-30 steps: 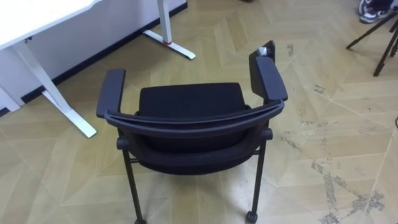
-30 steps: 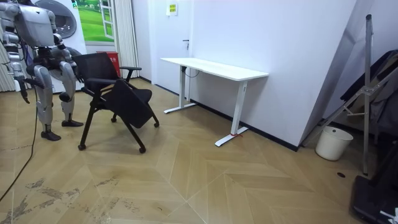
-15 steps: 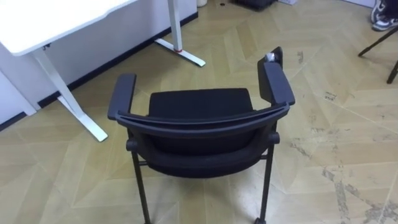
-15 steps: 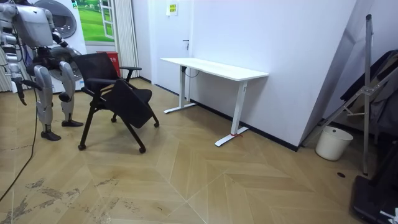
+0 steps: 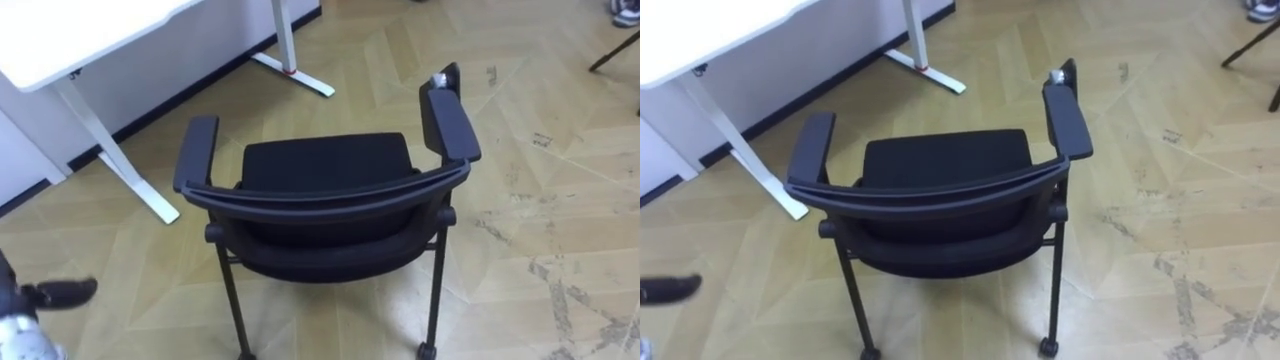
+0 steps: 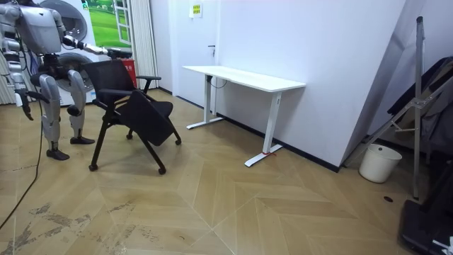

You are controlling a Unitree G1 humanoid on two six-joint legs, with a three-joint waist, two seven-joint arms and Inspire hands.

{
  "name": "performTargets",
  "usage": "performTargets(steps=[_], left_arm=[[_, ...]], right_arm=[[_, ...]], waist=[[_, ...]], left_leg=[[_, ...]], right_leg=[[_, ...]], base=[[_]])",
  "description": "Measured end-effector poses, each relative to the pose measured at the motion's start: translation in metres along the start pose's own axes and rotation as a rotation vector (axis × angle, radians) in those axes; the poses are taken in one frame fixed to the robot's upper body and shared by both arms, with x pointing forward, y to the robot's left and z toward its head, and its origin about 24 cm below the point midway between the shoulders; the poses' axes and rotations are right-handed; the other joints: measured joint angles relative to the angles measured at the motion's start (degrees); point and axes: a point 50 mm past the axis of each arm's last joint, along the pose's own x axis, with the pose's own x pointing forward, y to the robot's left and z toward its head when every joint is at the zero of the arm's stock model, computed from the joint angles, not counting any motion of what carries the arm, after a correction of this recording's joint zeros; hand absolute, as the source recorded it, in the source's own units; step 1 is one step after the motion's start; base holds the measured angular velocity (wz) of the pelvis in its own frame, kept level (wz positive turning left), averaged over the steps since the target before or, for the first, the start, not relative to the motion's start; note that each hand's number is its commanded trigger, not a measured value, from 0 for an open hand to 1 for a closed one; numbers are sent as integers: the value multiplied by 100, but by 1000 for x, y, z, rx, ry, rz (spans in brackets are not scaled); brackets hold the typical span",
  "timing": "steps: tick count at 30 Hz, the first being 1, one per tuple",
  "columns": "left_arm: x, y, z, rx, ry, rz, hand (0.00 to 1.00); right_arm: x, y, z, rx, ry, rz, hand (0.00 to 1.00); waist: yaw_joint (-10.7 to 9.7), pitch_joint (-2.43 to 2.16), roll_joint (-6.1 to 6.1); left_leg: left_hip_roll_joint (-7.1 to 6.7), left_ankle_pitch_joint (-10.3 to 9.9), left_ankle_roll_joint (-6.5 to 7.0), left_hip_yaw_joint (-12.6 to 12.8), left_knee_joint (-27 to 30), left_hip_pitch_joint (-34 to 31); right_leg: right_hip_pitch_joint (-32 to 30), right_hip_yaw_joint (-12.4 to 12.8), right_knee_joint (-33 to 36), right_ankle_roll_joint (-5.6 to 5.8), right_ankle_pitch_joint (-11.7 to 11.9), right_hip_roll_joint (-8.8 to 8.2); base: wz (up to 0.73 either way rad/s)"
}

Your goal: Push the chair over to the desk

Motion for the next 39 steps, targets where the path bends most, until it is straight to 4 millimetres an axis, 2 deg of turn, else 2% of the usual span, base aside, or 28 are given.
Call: performTargets(steps=[1, 5, 6, 8, 10, 13, 16, 20, 22, 26, 28, 31, 34, 39], left_arm=[[1, 0, 13, 33, -63, 1, 0], [1, -5, 34, 108, -175, -47, 0], [0, -6, 41, 118, -207, -67, 0], [-2, -10, 54, 156, -261, -92, 0], [-5, -20, 75, 208, -343, -138, 0], [-9, -29, 90, 271, -413, -189, 0], [-11, -33, 100, 352, -451, -218, 0], [-14, -31, 110, 445, -508, -266, 0], [-15, -27, 116, 474, -522, -296, 0], [-19, -30, 122, 542, -539, -375, 0], [-24, -29, 129, 595, -569, -447, 0], [-32, -25, 139, 657, -601, -539, 0], [-40, -18, 152, 724, -634, -612, 0], [-37, -10, 175, 751, -658, -699, 0]], right_arm=[[0, 1, -1, -12, 4, 5, 0], [0, 3, -2, -35, 5, 13, 0], [0, 5, -1, -52, 2, 22, 0], [0, 8, -1, -70, 0, 37, 0], [0, 10, -1, -93, 3, 45, 0], [1, 14, 5, -94, -12, 52, 0], [1, 17, 10, -99, -25, 59, 0], [2, 20, 11, -126, -24, 76, 0], [2, 24, 16, -125, -27, 94, 0], [3, 25, 23, -132, -42, 105, 0], [3, 21, 28, -154, -47, 92, 0], [3, 13, 31, -193, -44, 71, 0], [2, 7, 30, -206, -34, 48, 0], [2, 3, 29, -173, -23, 21, 0]], waist=[[-4, 11, 10], [-107, 24, 7], [-161, 9, 36], [-195, 32, 5], [-223, 58, -33], [-267, 64, -43], [-375, 57, -8], [-381, 53, 20], [-425, 59, 27], [-501, 73, 58], [-558, 99, 100], [-640, 80, 138], [-675, 82, 175], [-703, 113, 290]], left_leg=[[2, 0, 0, 10, 5, -6], [3, 0, 0, 11, 22, 15], [4, 0, 0, 15, 22, 5], [6, 0, 0, 23, 22, -14], [4, 0, 0, 36, 22, -24], [4, 0, 0, 44, 22, -40], [6, 0, 0, 27, 34, -97], [6, 1, 0, 8, 36, -144], [4, 1, 0, -31, 42, -206], [0, 1, 0, -37, 37, -168], [0, 1, 0, -28, 13, -180], [2, 2, -1, -42, 13, -176], [0, 2, 0, -76, 14, -172], [-3, 2, 0, -135, 15, -174]], right_leg=[[-2, -5, 1, -2, 1, 0], [2, 5, 0, -2, 1, -1], [-27, 8, 1, -1, 1, 0], [-60, 19, 1, -2, 1, 1], [-70, 46, 3, -3, 2, 1], [-96, 57, 0, -3, 2, 1], [-149, 70, -1, -5, 4, 3], [-190, 70, 0, -5, 4, 2], [-200, 48, 0, -6, 5, 0], [-191, 77, -8, -6, 5, 0], [-193, 63, -10, -5, 5, 0], [-172, 67, -10, -5, 5, 0], [-170, 57, -9, -5, 5, -2], [-145, 57, -8, -5, 5, -2]], base=[[0], [0], [-4], [-4], [0], [-4], [0], [1], [9], [3], [-2], [0], [-1], [4]])
